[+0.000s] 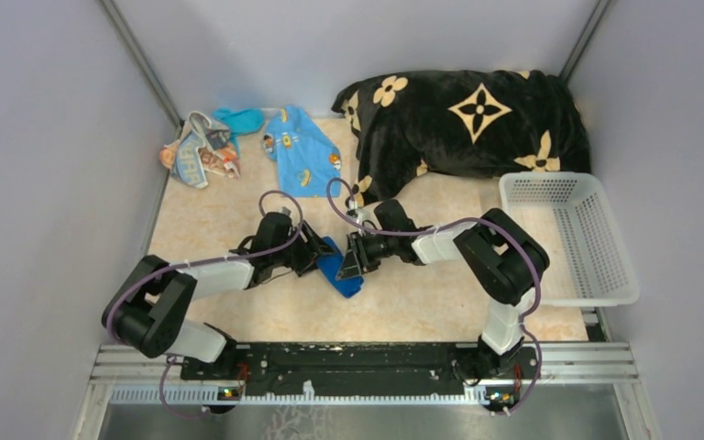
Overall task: Roll the towels
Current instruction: Roll the towel at the center of the board.
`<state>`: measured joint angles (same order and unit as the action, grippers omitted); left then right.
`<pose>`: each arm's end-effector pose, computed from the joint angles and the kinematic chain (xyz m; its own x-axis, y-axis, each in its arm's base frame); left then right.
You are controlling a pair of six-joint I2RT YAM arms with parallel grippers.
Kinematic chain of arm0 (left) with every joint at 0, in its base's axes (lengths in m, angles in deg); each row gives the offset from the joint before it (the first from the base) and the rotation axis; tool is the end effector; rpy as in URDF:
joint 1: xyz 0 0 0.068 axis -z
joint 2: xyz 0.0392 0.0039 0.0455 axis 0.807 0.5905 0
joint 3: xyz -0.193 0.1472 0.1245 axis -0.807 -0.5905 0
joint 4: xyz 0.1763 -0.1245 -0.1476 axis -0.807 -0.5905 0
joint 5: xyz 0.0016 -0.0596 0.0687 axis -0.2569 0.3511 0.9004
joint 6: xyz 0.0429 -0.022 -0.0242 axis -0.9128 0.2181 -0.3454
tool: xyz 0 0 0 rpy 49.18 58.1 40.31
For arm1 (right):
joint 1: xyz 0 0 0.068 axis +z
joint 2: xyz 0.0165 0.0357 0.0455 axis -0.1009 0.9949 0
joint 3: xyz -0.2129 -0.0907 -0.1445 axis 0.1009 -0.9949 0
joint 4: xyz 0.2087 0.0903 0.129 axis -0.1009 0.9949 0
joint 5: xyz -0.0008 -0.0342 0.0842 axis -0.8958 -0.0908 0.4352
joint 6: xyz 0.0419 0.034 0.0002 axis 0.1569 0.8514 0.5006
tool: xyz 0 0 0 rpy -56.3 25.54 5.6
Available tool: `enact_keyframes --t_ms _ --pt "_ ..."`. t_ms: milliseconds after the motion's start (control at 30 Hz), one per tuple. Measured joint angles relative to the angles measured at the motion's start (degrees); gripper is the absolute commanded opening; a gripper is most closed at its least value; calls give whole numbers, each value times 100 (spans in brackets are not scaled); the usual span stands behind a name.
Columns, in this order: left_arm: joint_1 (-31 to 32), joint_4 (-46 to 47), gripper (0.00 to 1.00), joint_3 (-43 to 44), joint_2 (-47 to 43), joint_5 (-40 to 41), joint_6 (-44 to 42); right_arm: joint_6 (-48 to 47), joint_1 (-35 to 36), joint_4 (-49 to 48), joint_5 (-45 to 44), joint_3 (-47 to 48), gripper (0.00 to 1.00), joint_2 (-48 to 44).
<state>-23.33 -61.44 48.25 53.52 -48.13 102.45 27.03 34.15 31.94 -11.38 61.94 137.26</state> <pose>0.2157 -0.1347 0.1375 -0.8158 -0.5158 -0.2617 -0.1916 0.6680 -0.7191 0.2418 0.2352 0.1248 -0.8499 -0.2958 -0.4362 -0.5241 0.3873 0.7585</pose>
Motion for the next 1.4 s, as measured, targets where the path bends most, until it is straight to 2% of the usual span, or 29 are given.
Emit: enact_keyframes --t_ms 200,300,367,533,767,867,1000,1200,1400 --pt "2 -192 58 308 310 -59 -20 61 0 26 -50 4 29 -7" --pt "9 -402 58 498 439 -70 -31 90 4 153 -225 0 37 -105" --pt "31 -522 58 614 509 -50 -42 57 55 402 -562 -2 46 -313" --pt "146 -732 58 870 675 55 -44 -389 686 1580 -2514 22 57 -1325" --pt "282 -1126 59 1283 914 229 -46 -885 1803 2535 -5073 284 68 -1928" --pt "293 -1305 60 1397 949 275 -46 -1115 2214 2581 -5794 356 70 -1982" --pt "330 -1580 61 1580 1010 365 -52 -1364 2500 2494 -6314 448 73 -1882" --pt "350 -1834 61 1759 1091 400 -70 -1569 2645 2293 -6760 656 73 -1224" --pt "396 -1939 63 1849 1150 409 -66 -1648 2671 2138 -7023 767 69 -472"
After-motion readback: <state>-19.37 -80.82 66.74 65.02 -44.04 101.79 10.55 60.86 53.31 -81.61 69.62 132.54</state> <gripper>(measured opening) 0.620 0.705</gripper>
